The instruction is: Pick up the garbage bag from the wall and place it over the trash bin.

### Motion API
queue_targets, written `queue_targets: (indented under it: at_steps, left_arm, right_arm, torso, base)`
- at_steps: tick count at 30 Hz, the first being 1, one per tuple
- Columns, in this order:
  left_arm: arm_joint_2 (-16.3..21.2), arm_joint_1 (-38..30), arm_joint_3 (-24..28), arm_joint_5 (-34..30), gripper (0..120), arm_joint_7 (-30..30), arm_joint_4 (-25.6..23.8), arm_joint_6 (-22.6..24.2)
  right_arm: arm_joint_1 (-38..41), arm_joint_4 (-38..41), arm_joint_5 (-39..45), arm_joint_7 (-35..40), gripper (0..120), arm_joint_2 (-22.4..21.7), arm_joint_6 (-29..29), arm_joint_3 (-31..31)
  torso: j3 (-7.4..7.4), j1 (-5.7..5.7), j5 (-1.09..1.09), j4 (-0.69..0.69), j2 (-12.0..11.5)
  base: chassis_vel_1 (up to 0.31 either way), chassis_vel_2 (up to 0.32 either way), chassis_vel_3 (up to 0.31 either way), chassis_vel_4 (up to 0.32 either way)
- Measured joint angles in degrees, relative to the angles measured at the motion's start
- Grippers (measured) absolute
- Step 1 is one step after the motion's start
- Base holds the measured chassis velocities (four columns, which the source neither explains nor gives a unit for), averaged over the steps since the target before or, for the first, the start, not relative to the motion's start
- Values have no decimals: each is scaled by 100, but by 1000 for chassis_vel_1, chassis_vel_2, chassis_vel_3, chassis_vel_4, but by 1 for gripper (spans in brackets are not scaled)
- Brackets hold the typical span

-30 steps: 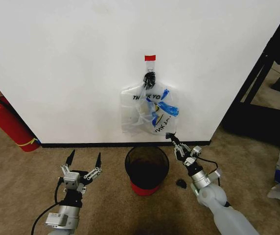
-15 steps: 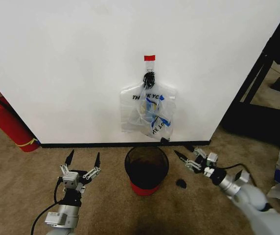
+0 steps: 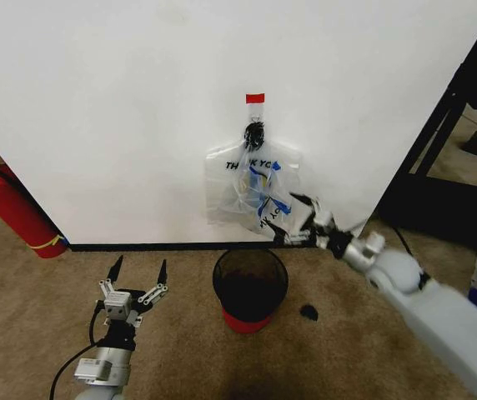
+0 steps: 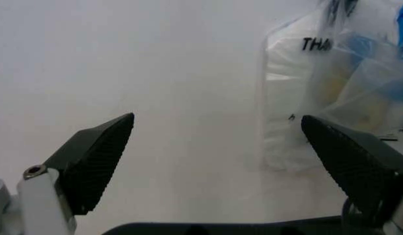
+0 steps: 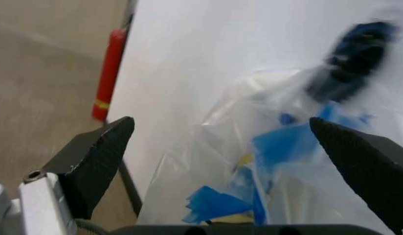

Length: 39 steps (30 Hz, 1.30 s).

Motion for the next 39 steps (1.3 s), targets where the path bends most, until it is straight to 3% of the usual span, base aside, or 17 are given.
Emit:
queue_targets:
  at_steps: [6, 11, 33, 36, 39]
  left_arm:
    - [32, -40, -83, -70, 100, -26, 47, -12]
    - [-13, -129, -7, -62, 100, -44, 146, -13]
    - [-7, -51, 55, -31, 100, -56, 93, -76]
    - [-2, -32, 46, -37, 100, -58, 84, -100]
    - [-3, -12, 37, -41, 100, -61, 78, -131]
  right_arm:
    - [442, -189, -300, -556, 97, -87, -241, -199]
    - [462, -328, -715, -894, 75, -199, -401, -8]
    - [-7, -53, -856, -735, 0, -548, -517, 711]
    - [-52, 38, -774, -723, 5, -583, -517, 733]
    - [-98, 144, -665, -616, 18, -606, -495, 713]
  torso:
    - [0, 0, 3, -3, 0]
    - [0, 0, 2, -3, 0]
    - [-1, 0, 1, -2, 0]
    - [-1, 0, 1, -2, 0]
    - [-1, 0, 1, -2, 0]
  base:
    - [0, 0, 0, 0]
    - [0, 0, 0, 0]
    - [0, 0, 0, 0]
    - [0, 0, 0, 0]
    - [0, 0, 0, 0]
